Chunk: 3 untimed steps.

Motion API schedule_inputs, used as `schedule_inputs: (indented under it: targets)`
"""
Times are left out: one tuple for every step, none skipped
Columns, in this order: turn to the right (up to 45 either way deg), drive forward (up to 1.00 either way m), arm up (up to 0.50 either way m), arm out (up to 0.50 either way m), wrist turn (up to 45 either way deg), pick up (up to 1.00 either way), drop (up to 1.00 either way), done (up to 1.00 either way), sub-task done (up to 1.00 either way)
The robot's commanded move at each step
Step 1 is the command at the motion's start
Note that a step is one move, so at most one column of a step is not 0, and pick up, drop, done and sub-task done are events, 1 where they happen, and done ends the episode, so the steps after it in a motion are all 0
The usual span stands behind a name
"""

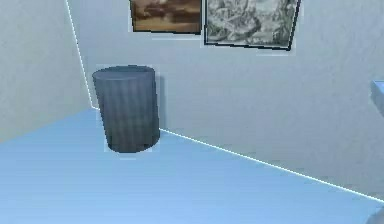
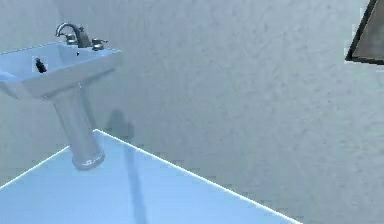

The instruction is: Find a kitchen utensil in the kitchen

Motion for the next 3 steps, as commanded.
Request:
schedule_inputs:
  targets:
    - [-45.0, 0.0, 0.0, 0.0, 0.0, 0.0, 0.0, 0.0, 0.0]
    - [-45.0, 0.0, 0.0, 0.0, 0.0, 0.0, 0.0, 0.0, 0.0]
    - [-3.0, 0.0, 0.0, 0.0, 0.0, 0.0, 0.0, 0.0, 0.0]
